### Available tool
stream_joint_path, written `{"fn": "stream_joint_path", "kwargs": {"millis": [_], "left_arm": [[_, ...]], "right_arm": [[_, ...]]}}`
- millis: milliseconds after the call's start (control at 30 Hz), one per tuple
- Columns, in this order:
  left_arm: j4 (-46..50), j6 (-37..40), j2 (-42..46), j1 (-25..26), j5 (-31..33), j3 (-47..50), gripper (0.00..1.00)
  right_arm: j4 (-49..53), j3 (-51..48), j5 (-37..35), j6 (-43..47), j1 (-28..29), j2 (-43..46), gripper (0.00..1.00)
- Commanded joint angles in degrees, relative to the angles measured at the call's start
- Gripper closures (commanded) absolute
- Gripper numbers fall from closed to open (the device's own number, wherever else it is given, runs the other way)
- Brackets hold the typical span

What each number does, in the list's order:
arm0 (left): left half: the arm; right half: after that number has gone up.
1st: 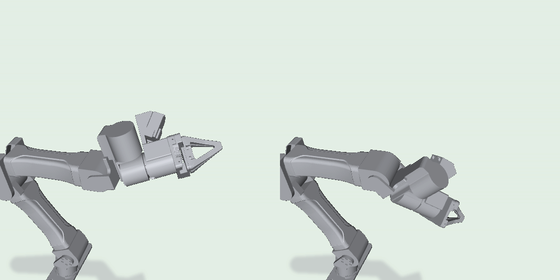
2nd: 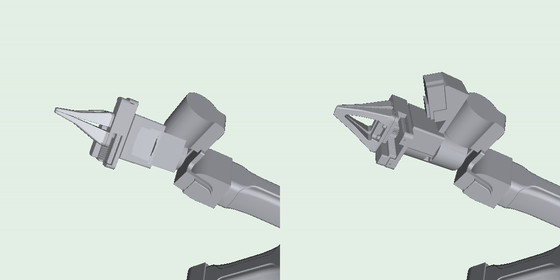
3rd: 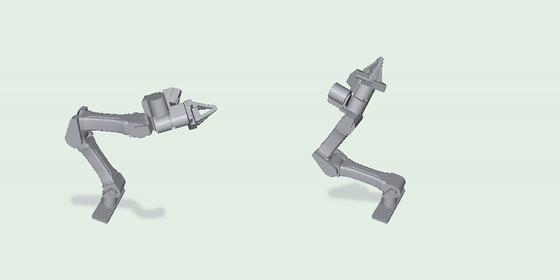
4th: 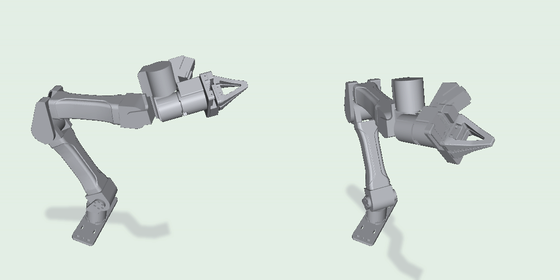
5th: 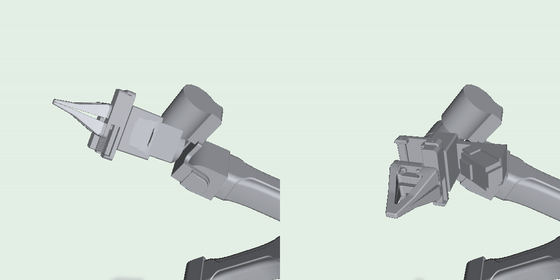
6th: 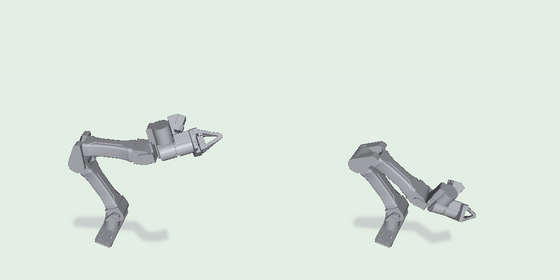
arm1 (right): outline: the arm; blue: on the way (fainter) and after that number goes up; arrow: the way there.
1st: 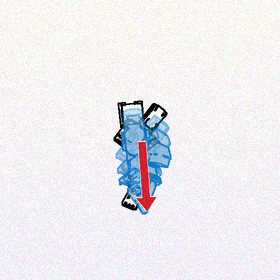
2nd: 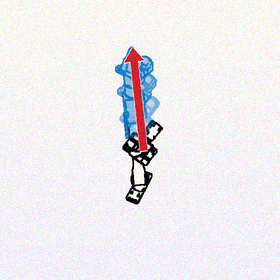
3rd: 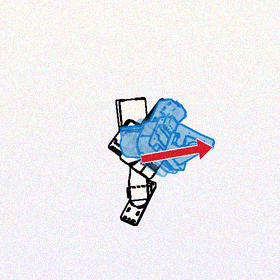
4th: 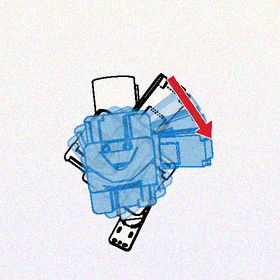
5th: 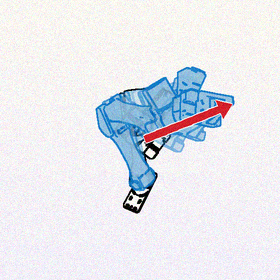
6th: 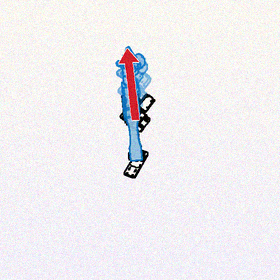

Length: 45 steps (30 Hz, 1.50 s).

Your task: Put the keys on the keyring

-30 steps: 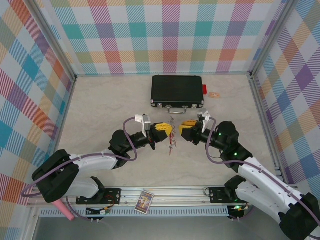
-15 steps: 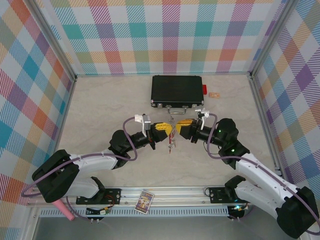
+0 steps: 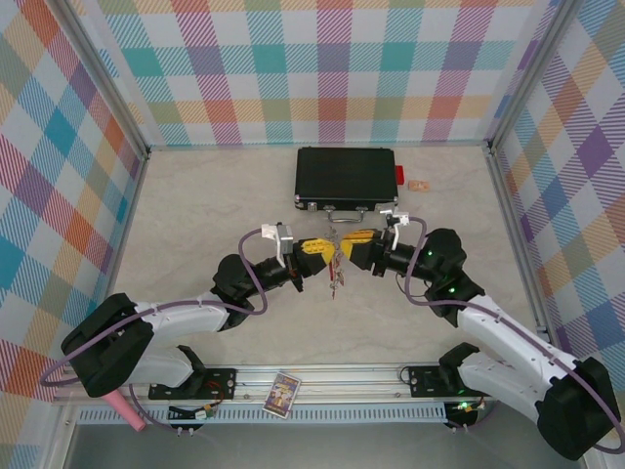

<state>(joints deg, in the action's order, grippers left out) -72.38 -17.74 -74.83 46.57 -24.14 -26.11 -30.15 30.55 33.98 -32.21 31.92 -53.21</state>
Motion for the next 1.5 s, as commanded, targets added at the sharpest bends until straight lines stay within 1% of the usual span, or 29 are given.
{"fn": "stream_joint_path", "kwargs": {"millis": [0,133,233,500,600,733,1033,1200,1267,1333,1367,1433,1467], "left_arm": [[-3.0,1.0,1.6,-0.4,0.5,0.5,1.00],[-2.9,1.1,1.9,-0.4,0.8,0.6,1.00],[-2.8,1.3,1.9,-0.4,1.1,0.7,1.00],[-2.8,1.3,1.7,-0.6,1.3,0.7,1.00],[-2.8,1.0,1.8,-0.6,0.8,0.4,1.00],[-2.8,1.0,1.8,-0.5,0.4,0.1,1.00],[-2.8,0.8,1.7,-0.6,0.0,0.2,1.00],[-2.8,0.5,1.4,-0.5,-0.5,0.0,1.00],[-2.9,0.3,1.3,-0.6,-0.4,-0.1,1.00],[-2.9,0.1,1.3,-0.6,-0.4,-0.1,1.00],[-2.9,0.1,1.2,-0.6,-0.3,0.0,1.00],[-2.9,0.1,1.2,-0.6,-0.1,0.2,0.96],[-2.9,0.0,1.3,-0.6,0.3,0.3,0.90]], "right_arm": [[-2.6,1.6,3.0,-0.9,-0.1,-1.0,0.73],[-3.0,1.8,4.4,-1.4,-0.1,-2.2,0.73],[-3.1,1.9,5.1,-1.3,-0.1,-2.8,0.70],[-4.9,0.0,4.5,-0.7,-0.1,-1.0,0.67],[-3.1,0.6,5.0,0.0,-0.1,-1.6,0.71],[-3.2,1.6,6.4,-0.3,-0.1,-3.1,0.75],[-2.5,2.5,7.2,0.0,0.0,-4.6,0.77],[-2.8,2.7,7.4,0.0,0.0,-4.7,0.84],[-2.1,3.1,7.8,0.1,0.1,-4.9,0.89],[-1.6,3.3,8.1,0.4,0.0,-5.0,0.92],[-1.3,3.2,8.2,0.6,0.0,-4.9,0.95],[-0.2,3.4,7.9,1.2,0.0,-4.4,0.97],[0.7,3.4,7.6,1.9,0.0,-4.1,0.97]]}}
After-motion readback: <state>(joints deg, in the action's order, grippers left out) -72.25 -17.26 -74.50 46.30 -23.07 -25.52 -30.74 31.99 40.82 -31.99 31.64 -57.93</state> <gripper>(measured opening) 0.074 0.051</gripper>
